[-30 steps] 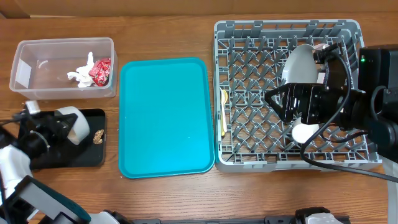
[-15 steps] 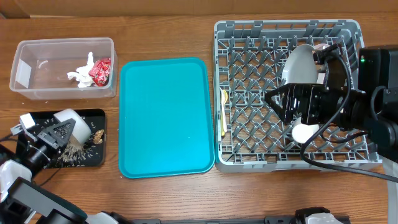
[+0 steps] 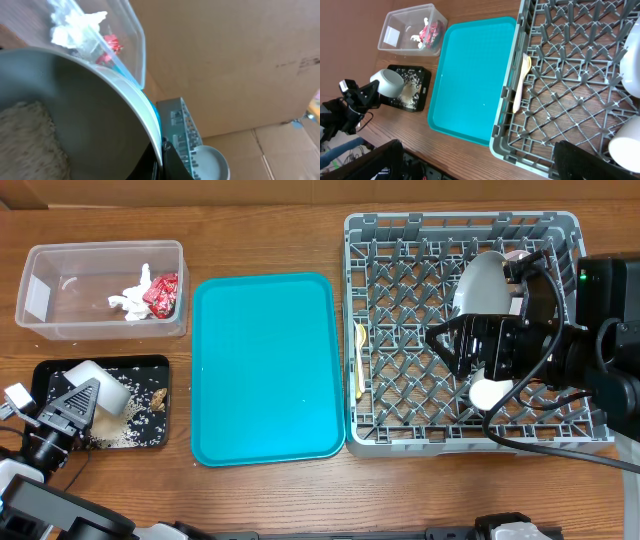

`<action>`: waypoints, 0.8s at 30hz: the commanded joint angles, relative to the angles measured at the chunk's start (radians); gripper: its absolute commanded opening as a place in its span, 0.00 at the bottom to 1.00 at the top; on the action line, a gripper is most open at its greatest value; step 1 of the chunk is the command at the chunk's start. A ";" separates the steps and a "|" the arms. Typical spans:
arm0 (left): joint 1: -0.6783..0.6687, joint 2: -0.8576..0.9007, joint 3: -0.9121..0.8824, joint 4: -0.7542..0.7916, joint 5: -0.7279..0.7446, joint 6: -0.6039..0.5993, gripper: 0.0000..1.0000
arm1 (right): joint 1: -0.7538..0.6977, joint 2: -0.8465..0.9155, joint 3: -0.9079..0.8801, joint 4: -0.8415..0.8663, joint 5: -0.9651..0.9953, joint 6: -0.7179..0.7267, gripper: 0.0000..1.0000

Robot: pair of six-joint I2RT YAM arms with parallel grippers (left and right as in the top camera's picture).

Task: Sort waste into correct bins and load items into the dishwasher rack
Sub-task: 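Hold the bowl inverted over the black tray to empty the rice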

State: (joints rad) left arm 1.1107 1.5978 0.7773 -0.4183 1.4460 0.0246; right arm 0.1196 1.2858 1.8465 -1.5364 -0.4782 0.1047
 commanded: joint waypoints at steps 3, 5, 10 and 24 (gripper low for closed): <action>0.001 0.001 -0.008 -0.019 0.134 0.003 0.04 | 0.003 0.001 0.006 0.004 0.006 0.001 1.00; 0.003 0.001 -0.008 -0.002 0.092 0.037 0.04 | 0.003 0.001 0.006 0.004 0.006 0.001 1.00; 0.002 -0.002 -0.008 -0.038 0.126 0.046 0.04 | 0.003 0.001 0.006 0.005 0.006 0.002 1.00; 0.017 -0.010 -0.005 -0.154 -0.064 0.072 0.04 | 0.003 0.001 0.006 0.008 0.006 0.005 1.00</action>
State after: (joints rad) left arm 1.1156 1.5974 0.7727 -0.5735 1.5055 0.0860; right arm 0.1196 1.2858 1.8465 -1.5368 -0.4778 0.1055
